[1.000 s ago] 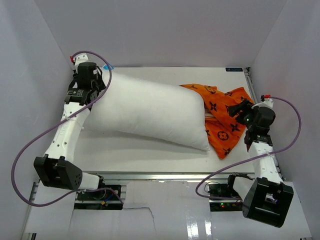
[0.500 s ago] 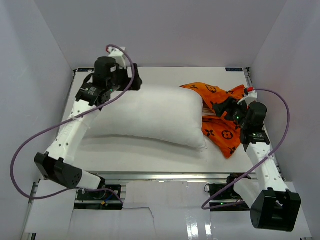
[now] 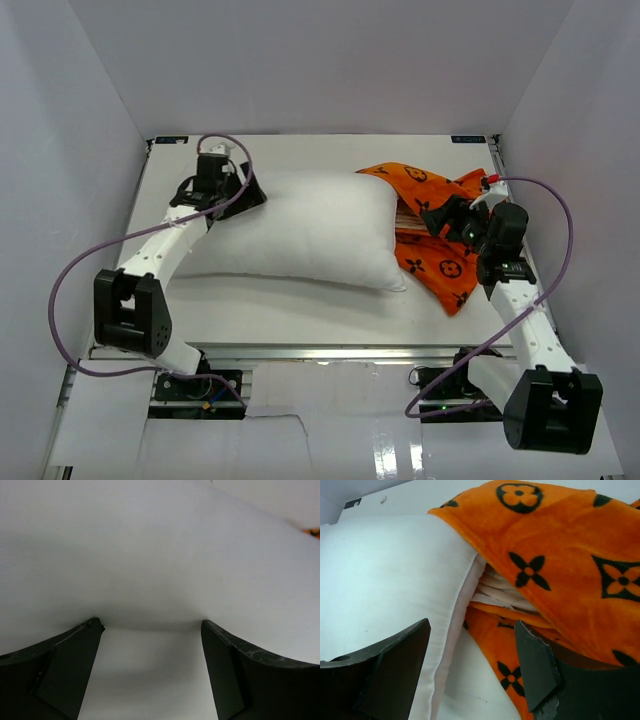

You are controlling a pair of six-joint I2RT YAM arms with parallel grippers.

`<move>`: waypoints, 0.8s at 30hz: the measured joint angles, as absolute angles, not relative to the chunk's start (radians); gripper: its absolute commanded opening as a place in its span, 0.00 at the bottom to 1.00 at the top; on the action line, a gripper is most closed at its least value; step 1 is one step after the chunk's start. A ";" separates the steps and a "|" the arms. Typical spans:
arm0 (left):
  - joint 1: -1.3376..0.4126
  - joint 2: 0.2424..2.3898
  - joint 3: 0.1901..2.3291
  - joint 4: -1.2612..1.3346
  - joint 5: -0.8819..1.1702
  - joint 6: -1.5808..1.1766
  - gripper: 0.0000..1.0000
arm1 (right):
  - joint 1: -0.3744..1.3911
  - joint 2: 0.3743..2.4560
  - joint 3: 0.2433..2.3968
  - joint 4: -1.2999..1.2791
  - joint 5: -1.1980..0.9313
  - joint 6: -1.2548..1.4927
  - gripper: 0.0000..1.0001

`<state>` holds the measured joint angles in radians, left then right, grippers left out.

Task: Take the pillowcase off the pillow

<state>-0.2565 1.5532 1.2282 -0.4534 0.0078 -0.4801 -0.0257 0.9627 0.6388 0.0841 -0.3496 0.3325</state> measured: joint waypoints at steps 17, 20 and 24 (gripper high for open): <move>-0.216 1.382 1.219 -0.487 0.053 -0.434 0.98 | 0.062 1.482 0.738 0.251 -0.241 0.427 0.76; -0.508 1.458 1.408 -0.535 0.008 -0.382 0.98 | 0.096 1.487 0.764 0.265 -0.239 0.414 0.75; -0.734 1.569 1.557 -0.600 -0.079 -0.374 0.98 | 0.110 1.475 0.757 0.290 -0.238 0.410 0.75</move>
